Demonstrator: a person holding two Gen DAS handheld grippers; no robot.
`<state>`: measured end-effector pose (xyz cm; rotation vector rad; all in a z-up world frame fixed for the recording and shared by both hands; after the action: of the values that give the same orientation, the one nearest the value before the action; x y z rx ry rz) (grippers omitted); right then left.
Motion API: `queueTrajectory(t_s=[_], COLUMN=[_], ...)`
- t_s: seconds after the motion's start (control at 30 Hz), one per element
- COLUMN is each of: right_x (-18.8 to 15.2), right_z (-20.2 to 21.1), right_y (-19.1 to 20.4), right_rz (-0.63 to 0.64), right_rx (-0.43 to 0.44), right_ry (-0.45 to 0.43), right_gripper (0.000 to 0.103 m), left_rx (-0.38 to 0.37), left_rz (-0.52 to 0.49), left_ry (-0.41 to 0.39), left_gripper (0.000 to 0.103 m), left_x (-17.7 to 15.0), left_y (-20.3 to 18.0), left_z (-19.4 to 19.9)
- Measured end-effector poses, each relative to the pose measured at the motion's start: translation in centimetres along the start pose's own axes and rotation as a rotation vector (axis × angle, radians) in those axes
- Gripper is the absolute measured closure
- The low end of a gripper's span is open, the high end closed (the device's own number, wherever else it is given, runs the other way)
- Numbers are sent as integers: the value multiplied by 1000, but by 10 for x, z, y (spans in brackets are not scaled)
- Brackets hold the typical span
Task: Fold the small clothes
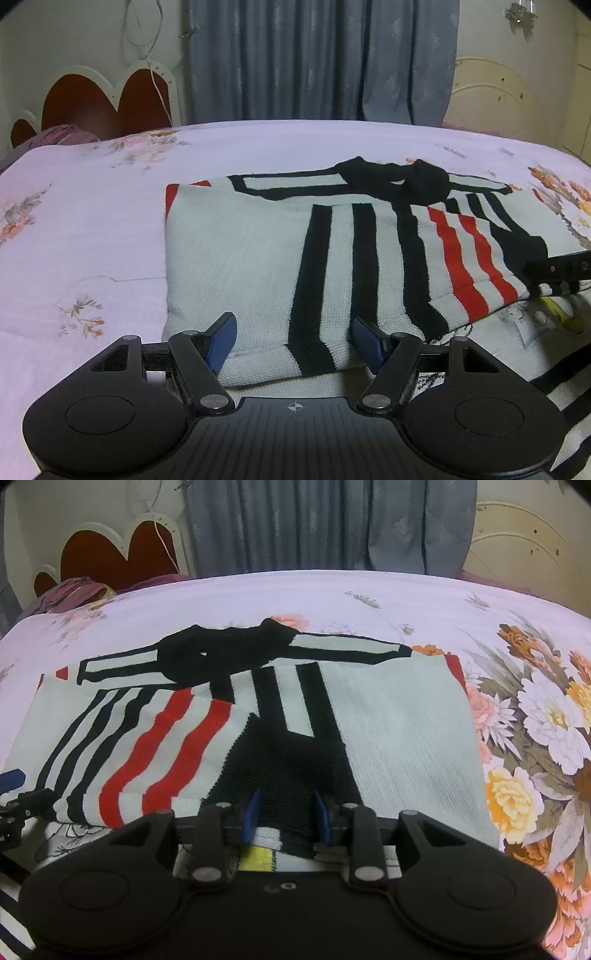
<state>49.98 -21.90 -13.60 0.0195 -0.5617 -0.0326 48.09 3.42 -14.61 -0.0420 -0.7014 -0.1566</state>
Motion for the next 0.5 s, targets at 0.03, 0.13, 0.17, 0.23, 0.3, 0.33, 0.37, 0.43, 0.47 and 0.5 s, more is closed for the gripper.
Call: queueTrajectory(t_s=[0.03,0.13,0.17,0.23,0.3,0.33,0.37,0.43,0.47,0.5], right_x=[0,-1,-1,0,1,-2,-6,-15,-22,-27], right_z=[0,0,0,1,5,13,21,36,43,50], right_y=[0,0,0,-1,-3,-8,-13,-23,-30,-36], right_rz=[2,15,21,26,24,16,4,-2,-6,-13], right_rx=[2,6,8,10,-16,5,33,42,42,42], right_ry=[-2,-4,-2,2,12,0,-14,-26,-35,-39], right_gripper=[74,73,71,62,44,47,48,50,52,53], left_rx=[5,25,28,31,61,69,70,84,86,91], left_rz=[-1,-13,-14,-26,-34,-30,-23,-6,-6,-8], left_ry=[0,11,15,22,20,10,-3,-17,-14,-11], left_gripper=[34,34,33,24,21,18,14,12,12,12], left_x=[0,2,3,4,6,5,3,-4,-8,-14], left_y=[-1,-4,-5,-6,-9,-9,-9,-8,-8,-9], left_z=[0,-1,-1,-1,5,11,18,32,38,45])
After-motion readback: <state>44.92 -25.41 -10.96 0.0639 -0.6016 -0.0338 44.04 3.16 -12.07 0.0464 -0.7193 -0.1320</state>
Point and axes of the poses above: each gripper's, at about its wrist camera, not at the fingertips, and z roughly against the way its jaws point, y to its left, x to its top, the point moved 1 cm from there along -z, roughly the way its jaws point, and after that the axes turned 7 degrees about y, right-handed, at the moved point
